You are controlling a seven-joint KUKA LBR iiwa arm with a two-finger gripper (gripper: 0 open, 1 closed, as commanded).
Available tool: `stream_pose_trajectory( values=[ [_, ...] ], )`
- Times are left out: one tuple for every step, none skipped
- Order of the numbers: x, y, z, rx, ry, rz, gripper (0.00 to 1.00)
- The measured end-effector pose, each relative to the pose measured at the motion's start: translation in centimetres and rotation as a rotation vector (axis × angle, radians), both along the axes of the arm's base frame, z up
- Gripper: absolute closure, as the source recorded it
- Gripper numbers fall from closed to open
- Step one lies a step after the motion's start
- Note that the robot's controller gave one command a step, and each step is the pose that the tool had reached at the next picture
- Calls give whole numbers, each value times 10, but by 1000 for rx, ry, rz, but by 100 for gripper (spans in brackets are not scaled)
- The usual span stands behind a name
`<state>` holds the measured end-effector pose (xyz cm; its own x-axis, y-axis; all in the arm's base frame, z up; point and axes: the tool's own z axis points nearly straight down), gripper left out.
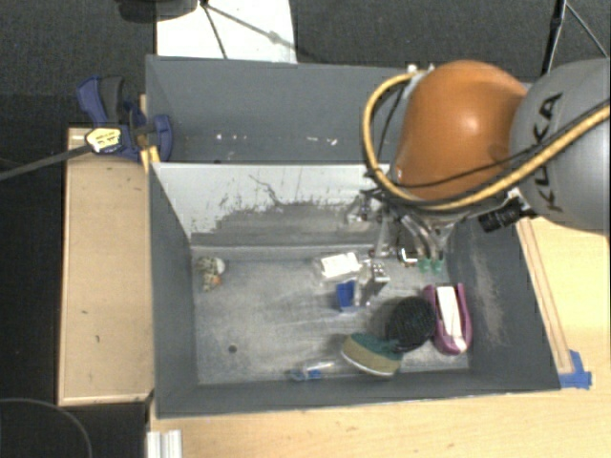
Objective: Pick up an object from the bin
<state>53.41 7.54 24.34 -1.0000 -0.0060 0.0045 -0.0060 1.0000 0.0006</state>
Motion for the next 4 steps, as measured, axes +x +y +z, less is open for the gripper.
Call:
stream_pose_trajectory(
  values=[
    [-2, -51, -170, 1, -15, 846, 0],
    [-46, 22, -137, -6, -38, 970, 0],
    [-52, -46, -120, -4, -19, 1049, 0],
    [-46, -75, -171, -4, -20, 972, 0]
  ],
)
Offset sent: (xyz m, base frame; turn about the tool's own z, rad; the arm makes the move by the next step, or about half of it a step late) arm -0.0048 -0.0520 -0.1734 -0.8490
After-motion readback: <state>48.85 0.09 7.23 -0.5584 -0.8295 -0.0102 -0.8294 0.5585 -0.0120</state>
